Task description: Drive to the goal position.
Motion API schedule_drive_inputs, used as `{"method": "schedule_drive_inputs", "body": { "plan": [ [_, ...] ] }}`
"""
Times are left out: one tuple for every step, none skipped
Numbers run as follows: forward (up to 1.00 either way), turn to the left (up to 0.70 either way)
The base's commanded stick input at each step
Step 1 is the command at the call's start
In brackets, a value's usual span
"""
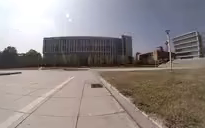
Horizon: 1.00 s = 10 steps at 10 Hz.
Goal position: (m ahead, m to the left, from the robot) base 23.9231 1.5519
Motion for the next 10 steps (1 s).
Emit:
{"method": "schedule_drive_inputs", "body": {
  "plan": [
    [0.04, 0.00],
    [0.04, 0.00],
    [0.04, 0.00],
    [0.04, 0.00],
    [0.04, 0.00],
    [0.04, 0.00],
    [0.04, 0.00],
    [0.04, 0.00],
    [0.04, 0.00],
    [0.04, 0.00]
  ]
}}
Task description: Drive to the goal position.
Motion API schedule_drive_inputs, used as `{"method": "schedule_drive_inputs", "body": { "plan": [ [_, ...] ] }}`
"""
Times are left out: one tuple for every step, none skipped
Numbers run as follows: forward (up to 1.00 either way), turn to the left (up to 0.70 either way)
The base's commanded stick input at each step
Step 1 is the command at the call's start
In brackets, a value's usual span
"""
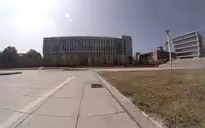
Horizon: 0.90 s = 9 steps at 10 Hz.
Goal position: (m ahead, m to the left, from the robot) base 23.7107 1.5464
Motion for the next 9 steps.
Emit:
{"method": "schedule_drive_inputs", "body": {
  "plan": [
    [0.04, 0.00],
    [0.04, 0.00],
    [0.04, 0.00],
    [0.04, 0.00],
    [0.04, 0.00],
    [0.04, 0.00],
    [0.04, 0.00],
    [0.04, 0.00],
    [0.04, 0.00]
  ]
}}
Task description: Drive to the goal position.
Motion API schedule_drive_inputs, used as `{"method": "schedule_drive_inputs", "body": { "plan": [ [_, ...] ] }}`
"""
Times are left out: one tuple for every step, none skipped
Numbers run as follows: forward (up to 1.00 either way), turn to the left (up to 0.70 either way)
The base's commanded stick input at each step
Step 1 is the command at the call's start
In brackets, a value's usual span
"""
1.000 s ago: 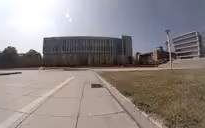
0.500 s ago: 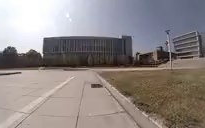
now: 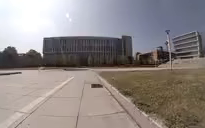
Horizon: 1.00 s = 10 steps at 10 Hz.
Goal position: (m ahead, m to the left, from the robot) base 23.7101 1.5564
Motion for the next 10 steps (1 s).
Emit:
{"method": "schedule_drive_inputs", "body": {
  "plan": [
    [0.04, 0.00],
    [0.04, 0.00],
    [0.04, 0.00],
    [0.04, 0.00],
    [0.04, 0.00],
    [0.04, 0.00],
    [0.04, 0.00],
    [0.04, 0.00],
    [0.04, 0.00],
    [0.04, 0.00]
  ]
}}
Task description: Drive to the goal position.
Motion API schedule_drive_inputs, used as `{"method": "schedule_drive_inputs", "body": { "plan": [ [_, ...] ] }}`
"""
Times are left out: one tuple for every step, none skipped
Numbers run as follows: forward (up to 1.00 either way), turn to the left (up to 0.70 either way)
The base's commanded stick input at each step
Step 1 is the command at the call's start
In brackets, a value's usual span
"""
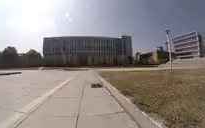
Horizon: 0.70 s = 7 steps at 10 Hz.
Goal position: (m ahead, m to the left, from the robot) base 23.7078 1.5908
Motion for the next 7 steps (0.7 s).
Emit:
{"method": "schedule_drive_inputs", "body": {
  "plan": [
    [0.04, 0.00],
    [0.04, 0.00],
    [0.04, 0.00],
    [0.04, 0.00],
    [0.04, 0.00],
    [0.04, 0.00],
    [0.04, 0.00]
  ]
}}
